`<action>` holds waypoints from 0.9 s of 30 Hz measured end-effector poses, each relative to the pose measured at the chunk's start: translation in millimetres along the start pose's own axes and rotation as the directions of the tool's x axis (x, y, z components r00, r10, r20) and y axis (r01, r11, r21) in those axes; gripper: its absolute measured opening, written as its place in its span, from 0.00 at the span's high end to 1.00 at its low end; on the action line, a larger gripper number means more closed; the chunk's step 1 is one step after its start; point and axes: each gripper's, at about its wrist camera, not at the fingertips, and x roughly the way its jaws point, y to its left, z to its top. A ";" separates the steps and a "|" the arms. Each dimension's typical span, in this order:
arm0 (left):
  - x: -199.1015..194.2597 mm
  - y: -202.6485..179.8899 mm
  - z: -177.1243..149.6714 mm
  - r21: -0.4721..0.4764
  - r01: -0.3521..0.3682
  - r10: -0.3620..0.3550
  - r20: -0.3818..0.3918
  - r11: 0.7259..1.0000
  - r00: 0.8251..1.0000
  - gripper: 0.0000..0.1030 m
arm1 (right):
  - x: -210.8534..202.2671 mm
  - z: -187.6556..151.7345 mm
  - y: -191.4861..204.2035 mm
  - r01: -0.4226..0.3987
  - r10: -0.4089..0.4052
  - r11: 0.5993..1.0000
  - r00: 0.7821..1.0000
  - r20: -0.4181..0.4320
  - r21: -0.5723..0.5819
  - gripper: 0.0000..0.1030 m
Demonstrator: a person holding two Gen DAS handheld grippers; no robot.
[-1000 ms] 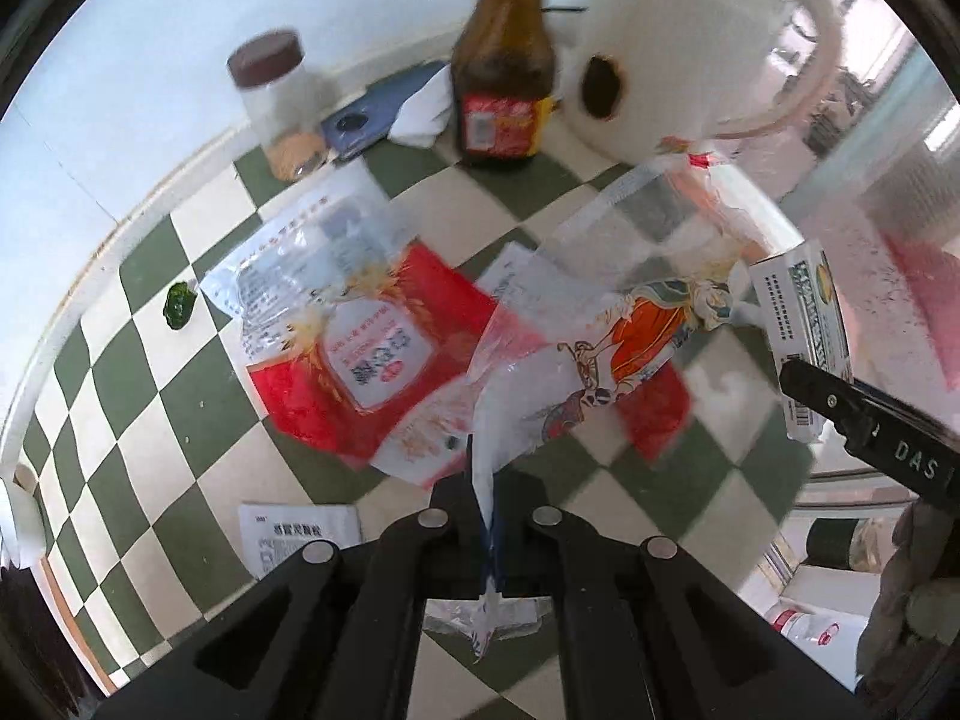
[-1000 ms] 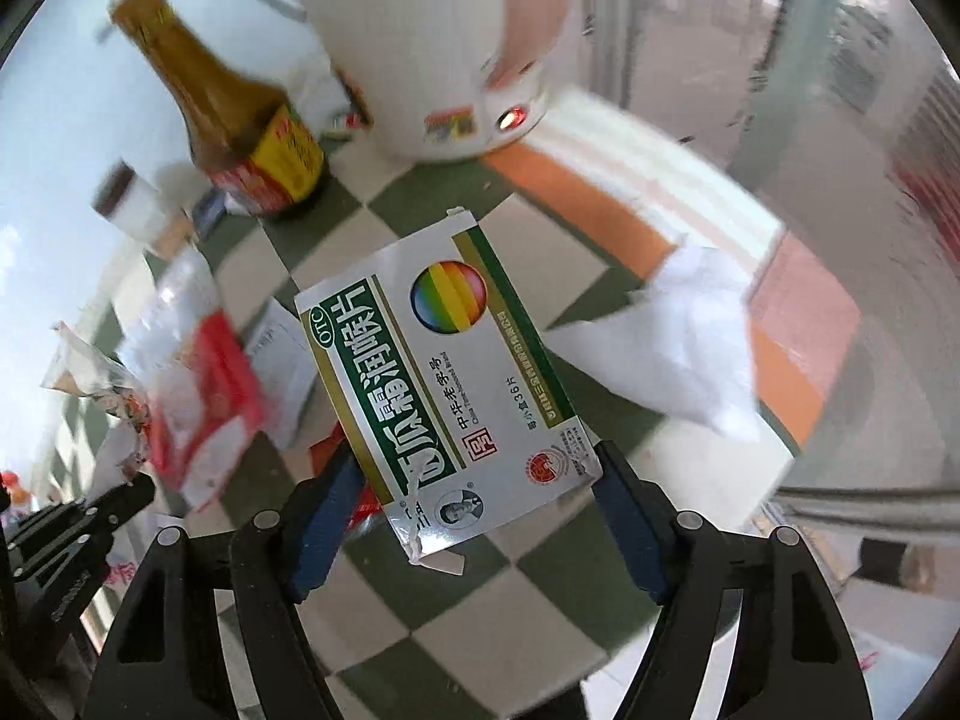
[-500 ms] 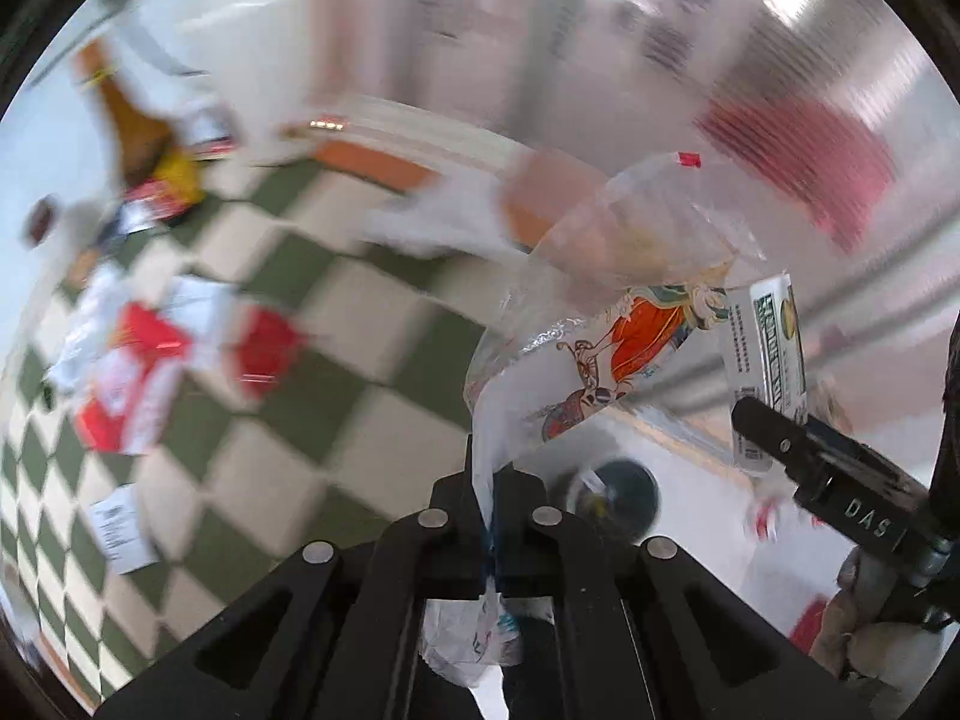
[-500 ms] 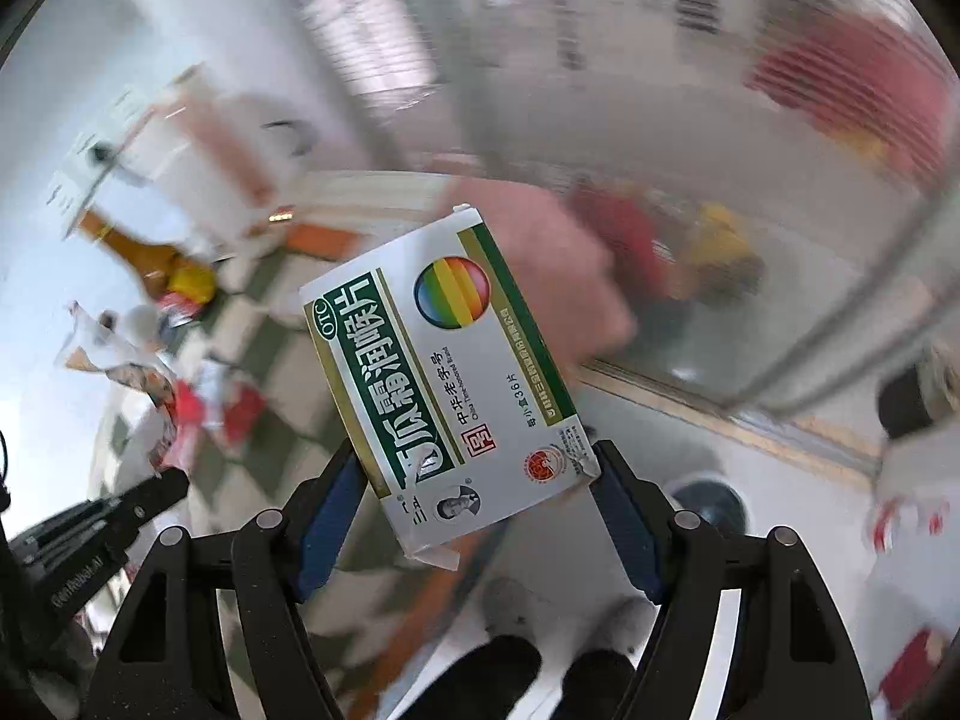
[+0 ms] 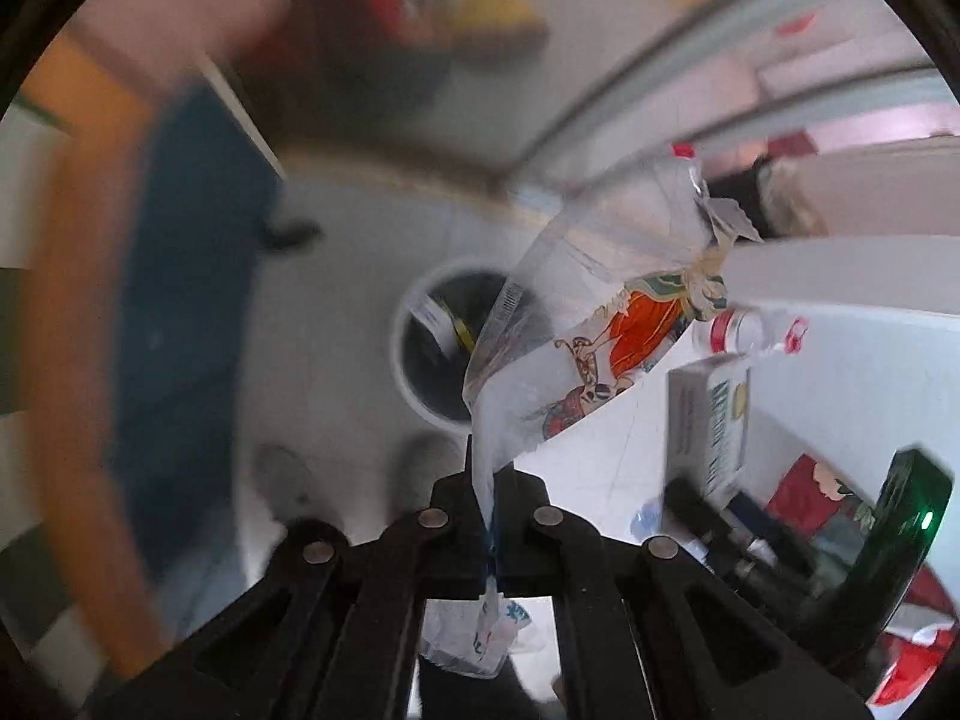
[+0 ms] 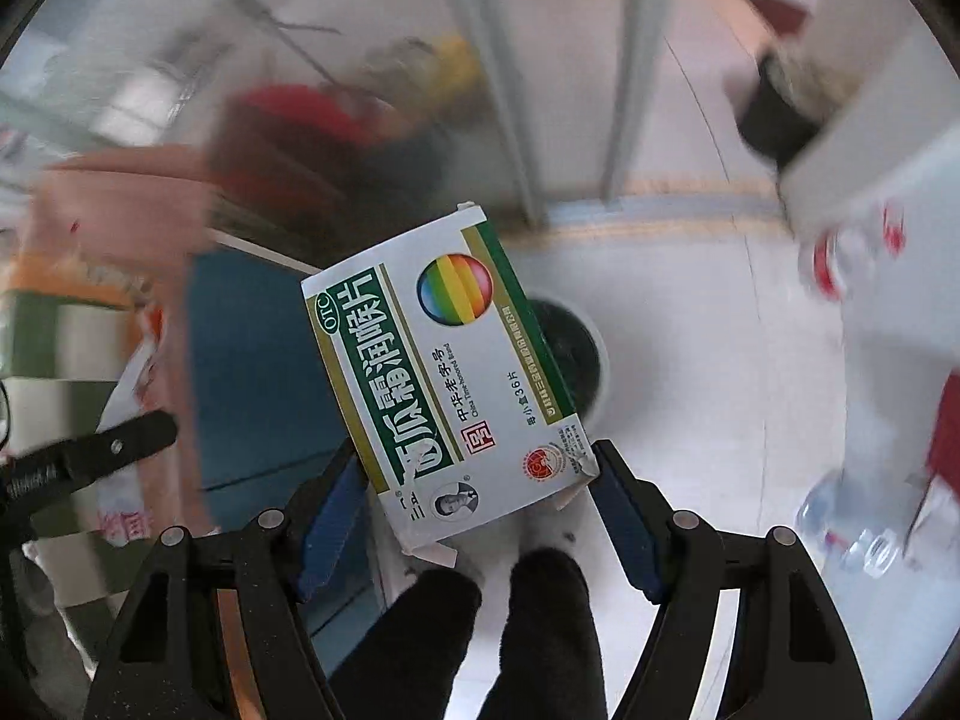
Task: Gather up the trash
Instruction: 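Carry the bag and medicine box to the bin and release both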
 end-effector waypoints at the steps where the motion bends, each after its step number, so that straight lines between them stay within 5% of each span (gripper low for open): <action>1: 43.2 -1.3 10.6 -0.004 0.014 -0.014 -0.045 1.000 0.999 1.00 | 27.7 0.2 -16.9 0.002 -0.001 1.000 1.000 -0.025 0.023 0.26; 9: 239.6 -5.0 51.9 0.069 -0.031 0.043 -0.182 0.997 0.982 0.94 | 215.7 0.7 -101.5 -0.044 0.061 0.992 0.988 -0.140 0.119 0.26; 10: 258.8 -3.4 56.5 0.086 -0.049 0.065 -0.183 0.995 0.981 0.82 | 239.5 2.9 -111.0 -0.050 0.069 0.991 0.986 -0.150 0.125 0.26; 13: 279.2 2.4 63.6 0.088 -0.060 0.074 -0.160 0.994 0.984 0.03 | 278.4 8.2 -118.9 -0.050 0.071 0.991 0.983 -0.170 0.124 0.26; 17: 273.8 12.5 60.4 0.068 -0.068 0.077 -0.142 0.995 0.987 0.01 | 311.9 13.1 -127.5 -0.071 0.100 0.987 0.972 -0.211 0.141 0.22; 19: 260.6 16.3 56.4 0.080 -0.095 0.104 -0.122 0.992 0.987 0.01 | 314.3 15.5 -130.0 -0.056 0.088 0.988 0.971 -0.222 0.146 0.01; 23: 216.7 18.1 43.0 0.126 -0.176 0.180 -0.024 0.976 0.983 0.01 | 284.6 9.1 -124.0 -0.013 0.037 0.991 0.982 -0.183 0.130 0.00; 27: 153.3 7.4 22.1 0.170 -0.291 0.272 0.124 0.942 0.954 0.01 | 234.2 -1.8 -106.4 0.074 -0.064 0.995 0.989 -0.136 0.070 0.00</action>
